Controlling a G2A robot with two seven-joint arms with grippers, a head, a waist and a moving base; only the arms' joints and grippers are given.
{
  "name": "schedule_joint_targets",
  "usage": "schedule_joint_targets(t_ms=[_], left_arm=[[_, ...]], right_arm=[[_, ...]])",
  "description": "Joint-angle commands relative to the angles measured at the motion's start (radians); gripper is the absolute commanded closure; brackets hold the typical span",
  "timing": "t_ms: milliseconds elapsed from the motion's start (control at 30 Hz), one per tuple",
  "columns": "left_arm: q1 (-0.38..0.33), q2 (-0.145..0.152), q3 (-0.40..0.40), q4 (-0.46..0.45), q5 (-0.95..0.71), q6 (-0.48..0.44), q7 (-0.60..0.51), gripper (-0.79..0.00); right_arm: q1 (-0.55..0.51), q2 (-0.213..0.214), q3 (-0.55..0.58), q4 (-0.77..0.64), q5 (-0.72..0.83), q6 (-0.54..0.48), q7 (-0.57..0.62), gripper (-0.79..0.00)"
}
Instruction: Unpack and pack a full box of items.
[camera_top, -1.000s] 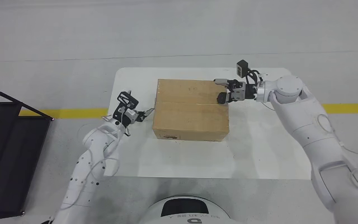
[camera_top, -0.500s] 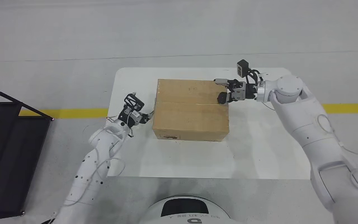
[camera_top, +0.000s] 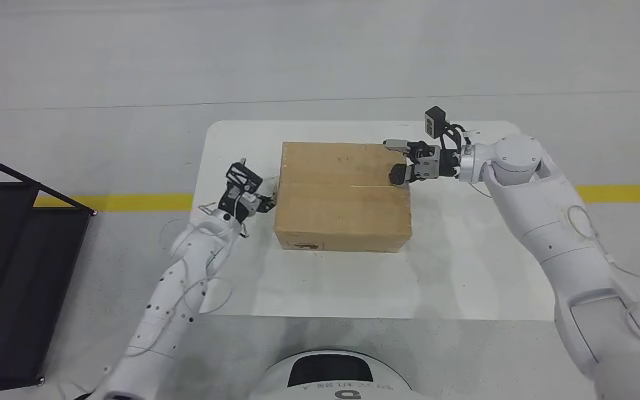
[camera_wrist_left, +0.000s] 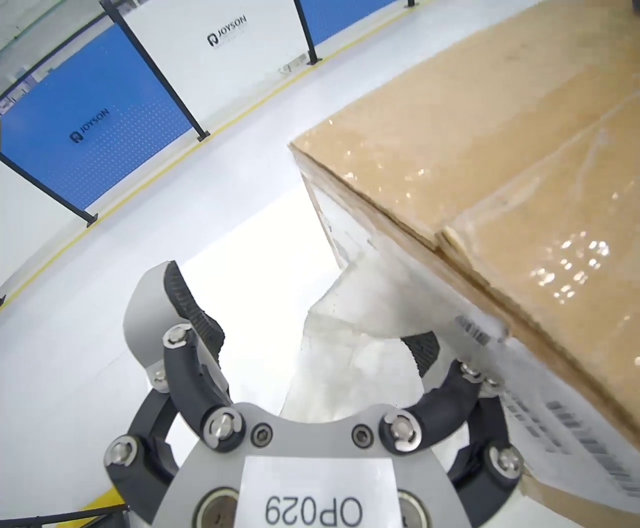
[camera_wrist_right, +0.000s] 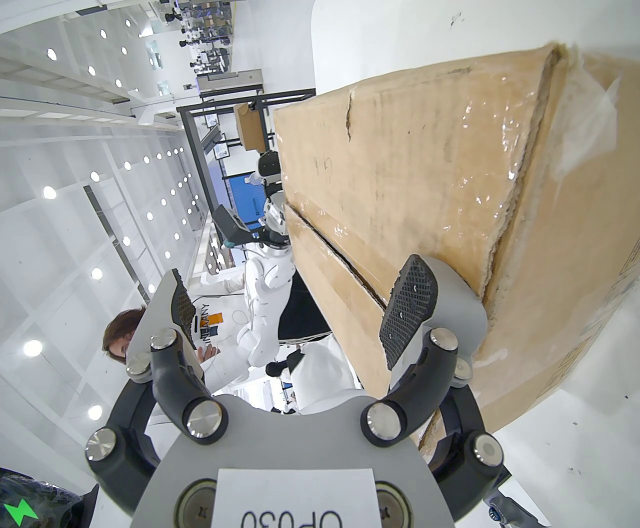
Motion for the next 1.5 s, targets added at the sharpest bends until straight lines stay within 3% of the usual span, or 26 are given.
schedule_joint_targets(t_ms=[0,300,467,733,967,1200,1467], left_arm=[[0.006,0.001,-0.009,-0.010,-0.031,-0.011,0.035,-0.785],[0.030,0.009,-0.058,-0.034,-0.086,-0.006,0.102,-0.785],[0.022,0.012,-0.072,-0.055,-0.099,-0.017,0.076,-0.785],[-0.024,0.009,-0.066,-0.054,-0.096,0.040,0.024,-0.785],[-0.076,0.006,-0.031,-0.202,-0.035,0.053,-0.023,-0.785],[-0.141,-0.004,0.065,-0.372,0.044,0.047,-0.098,-0.785],[-0.210,-0.025,0.162,-0.528,-0.012,0.042,-0.154,-0.785]], right_arm=[[0.000,0.000,0.000,0.000,0.000,0.000,0.000,-0.785],[0.000,0.000,0.000,0.000,0.000,0.000,0.000,-0.785],[0.000,0.000,0.000,0.000,0.000,0.000,0.000,-0.785],[0.000,0.000,0.000,0.000,0.000,0.000,0.000,-0.785],[0.000,0.000,0.000,0.000,0.000,0.000,0.000,-0.785],[0.000,0.000,0.000,0.000,0.000,0.000,0.000,-0.785],[0.000,0.000,0.000,0.000,0.000,0.000,0.000,-0.785]])
